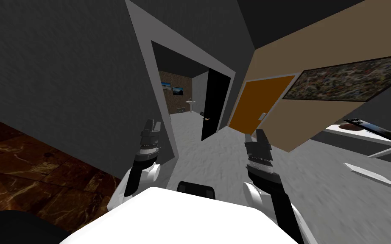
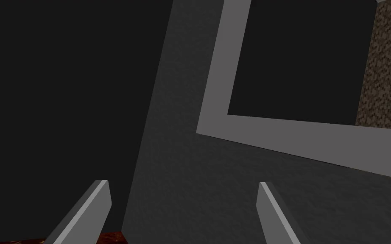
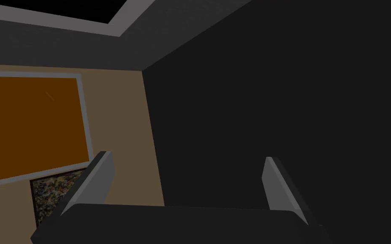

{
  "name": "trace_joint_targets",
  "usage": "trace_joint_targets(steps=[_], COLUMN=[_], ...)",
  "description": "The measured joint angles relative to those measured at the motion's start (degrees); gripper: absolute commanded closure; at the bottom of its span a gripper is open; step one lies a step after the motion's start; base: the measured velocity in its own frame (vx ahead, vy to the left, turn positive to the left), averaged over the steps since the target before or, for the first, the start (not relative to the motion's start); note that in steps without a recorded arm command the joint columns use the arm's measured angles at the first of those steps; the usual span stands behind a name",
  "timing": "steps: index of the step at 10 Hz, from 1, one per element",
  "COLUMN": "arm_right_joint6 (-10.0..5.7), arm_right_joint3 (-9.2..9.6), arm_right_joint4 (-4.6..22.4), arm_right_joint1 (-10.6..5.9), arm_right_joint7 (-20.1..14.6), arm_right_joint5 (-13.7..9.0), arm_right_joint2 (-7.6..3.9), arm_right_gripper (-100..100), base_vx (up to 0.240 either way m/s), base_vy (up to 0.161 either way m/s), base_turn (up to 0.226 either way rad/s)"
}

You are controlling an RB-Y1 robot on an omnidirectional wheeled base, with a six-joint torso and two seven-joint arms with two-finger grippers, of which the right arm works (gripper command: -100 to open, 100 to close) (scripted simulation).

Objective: Push the door open

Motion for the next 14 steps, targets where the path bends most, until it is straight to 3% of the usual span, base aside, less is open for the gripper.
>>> trace_joint_targets(steps=[8, 14], arm_right_joint6=[-1.78, -3.87], arm_right_joint3=[1.62, 3.35], arm_right_joint4=[8.74, 16.80], arm_right_joint1=[-3.29, -6.16], arm_right_joint7=[-0.91, -1.40], arm_right_joint5=[-1.07, -1.76], arm_right_joint2=[-2.28, -3.20], arm_right_gripper=[-100, -100], base_vx=[0.127, 0.127], base_vy=[-0.053, -0.076], base_turn=[0.072, 0.083])
